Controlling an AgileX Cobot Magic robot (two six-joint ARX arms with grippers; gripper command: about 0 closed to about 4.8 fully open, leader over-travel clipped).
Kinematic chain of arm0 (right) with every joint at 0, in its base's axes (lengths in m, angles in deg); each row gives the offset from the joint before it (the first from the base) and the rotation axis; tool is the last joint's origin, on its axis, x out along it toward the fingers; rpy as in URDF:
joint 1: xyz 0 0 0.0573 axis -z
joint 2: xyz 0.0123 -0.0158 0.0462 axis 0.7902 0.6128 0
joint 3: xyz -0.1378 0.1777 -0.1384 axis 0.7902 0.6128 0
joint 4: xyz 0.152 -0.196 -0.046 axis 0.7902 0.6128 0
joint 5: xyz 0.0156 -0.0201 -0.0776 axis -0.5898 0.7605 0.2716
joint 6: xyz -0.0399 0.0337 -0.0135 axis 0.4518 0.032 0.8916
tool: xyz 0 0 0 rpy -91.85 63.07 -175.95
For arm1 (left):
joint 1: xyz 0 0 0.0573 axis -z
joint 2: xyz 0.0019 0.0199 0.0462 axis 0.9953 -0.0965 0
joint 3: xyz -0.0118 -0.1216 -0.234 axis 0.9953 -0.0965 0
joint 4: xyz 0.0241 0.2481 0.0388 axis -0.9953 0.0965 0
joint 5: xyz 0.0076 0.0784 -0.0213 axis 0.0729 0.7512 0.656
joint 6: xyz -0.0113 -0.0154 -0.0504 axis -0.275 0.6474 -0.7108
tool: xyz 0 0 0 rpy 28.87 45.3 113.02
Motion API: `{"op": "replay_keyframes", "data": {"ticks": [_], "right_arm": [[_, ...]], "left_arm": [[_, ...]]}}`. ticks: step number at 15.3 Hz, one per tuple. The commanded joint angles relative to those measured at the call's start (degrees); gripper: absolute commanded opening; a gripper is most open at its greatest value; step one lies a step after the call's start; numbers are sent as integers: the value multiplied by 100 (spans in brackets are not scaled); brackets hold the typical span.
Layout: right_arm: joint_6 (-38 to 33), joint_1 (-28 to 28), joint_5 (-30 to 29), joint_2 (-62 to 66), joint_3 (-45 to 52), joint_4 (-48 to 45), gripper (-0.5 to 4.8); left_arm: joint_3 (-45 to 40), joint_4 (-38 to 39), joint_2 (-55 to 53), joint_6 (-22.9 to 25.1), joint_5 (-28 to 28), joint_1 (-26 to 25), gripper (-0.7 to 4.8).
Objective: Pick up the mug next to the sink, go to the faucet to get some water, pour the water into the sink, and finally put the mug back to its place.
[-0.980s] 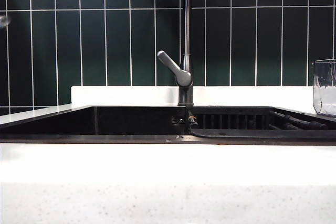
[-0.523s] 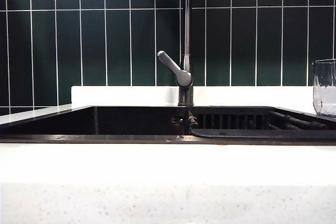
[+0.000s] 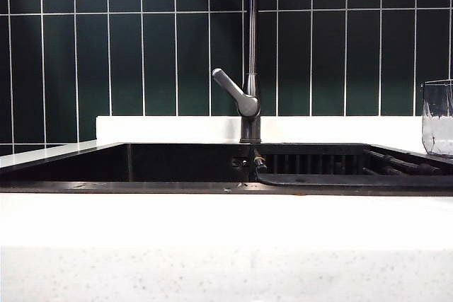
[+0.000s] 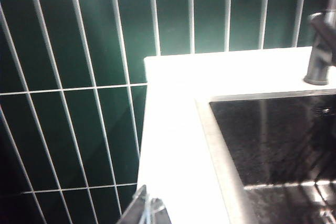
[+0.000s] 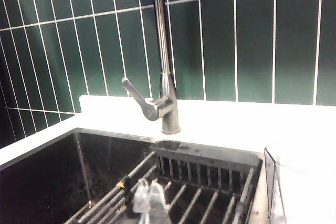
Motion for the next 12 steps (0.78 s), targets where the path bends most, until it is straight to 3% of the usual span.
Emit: {"op": "replay_keyframes", "data": {"ticks": [1,7,12], "right_arm": [[-24,-2,-13,0,17,7,-5],[-24,-83,-2,0,20,11,-5],[-24,-1272,24,0,24,11,-5]], "left_arm": [[15,26,-7,7,20,-2,-6],[15,24,15,7,17,-2,-6],[15,26,13,7,-50,-195,-6]]}}
